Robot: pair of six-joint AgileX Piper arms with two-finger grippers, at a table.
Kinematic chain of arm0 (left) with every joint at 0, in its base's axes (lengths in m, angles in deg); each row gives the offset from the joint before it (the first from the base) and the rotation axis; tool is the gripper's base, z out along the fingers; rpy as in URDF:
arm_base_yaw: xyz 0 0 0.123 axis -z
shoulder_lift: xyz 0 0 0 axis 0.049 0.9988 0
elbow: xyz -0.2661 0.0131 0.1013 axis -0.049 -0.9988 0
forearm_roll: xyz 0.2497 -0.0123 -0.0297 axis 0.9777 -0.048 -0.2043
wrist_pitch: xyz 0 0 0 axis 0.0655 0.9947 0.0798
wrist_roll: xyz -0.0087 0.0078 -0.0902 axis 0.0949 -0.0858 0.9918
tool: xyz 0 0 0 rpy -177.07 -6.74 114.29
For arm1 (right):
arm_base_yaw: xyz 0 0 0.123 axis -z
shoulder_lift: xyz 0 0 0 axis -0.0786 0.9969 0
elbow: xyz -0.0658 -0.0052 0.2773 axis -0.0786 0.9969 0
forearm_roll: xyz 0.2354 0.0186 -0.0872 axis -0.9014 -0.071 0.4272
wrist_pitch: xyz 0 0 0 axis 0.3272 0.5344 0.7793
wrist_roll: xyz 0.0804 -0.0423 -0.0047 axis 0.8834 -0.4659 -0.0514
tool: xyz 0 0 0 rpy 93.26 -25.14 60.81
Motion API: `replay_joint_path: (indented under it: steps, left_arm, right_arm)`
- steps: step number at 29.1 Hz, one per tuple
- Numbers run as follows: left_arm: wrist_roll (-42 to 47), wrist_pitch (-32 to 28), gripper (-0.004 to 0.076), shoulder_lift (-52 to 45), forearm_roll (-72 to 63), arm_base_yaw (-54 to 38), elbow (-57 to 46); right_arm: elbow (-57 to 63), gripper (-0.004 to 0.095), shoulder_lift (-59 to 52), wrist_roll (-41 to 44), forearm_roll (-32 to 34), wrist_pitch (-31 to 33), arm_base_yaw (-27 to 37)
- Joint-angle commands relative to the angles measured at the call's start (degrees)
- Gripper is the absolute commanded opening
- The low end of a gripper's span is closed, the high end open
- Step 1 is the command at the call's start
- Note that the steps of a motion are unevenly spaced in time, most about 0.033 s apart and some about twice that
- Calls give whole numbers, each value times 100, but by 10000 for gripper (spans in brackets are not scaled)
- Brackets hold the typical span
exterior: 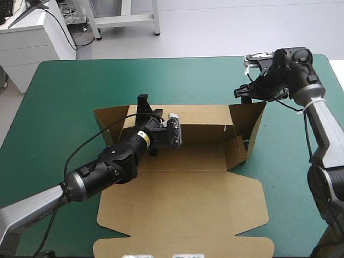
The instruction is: Fold the box
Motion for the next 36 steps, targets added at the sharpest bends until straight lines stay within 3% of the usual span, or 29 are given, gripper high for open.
replay_joint_path:
  steps: [1, 12, 21, 26, 36]
  left_arm:
    - [169, 311, -8, -108, -253, 14, 24]
    - [408, 482, -8, -108, -253, 14, 24]
    - [480, 588, -8, -108, -239, 14, 24]
    - [615, 588, -8, -108, -229, 14, 24]
    - [615, 526, -8, -108, 114, 14, 24]
  right_arm:
    - [180, 708, -594, -225, -32, 86, 40]
    - [1286, 673, -1095, -511, -132, 86, 54]
    - [1386, 626, -1402, -883, -1374, 41, 54]
    - [1957, 626, -1810, -1098, -1388, -201, 54]
    - [3783, 626, -2849, -1664, -1589, -1526, 54]
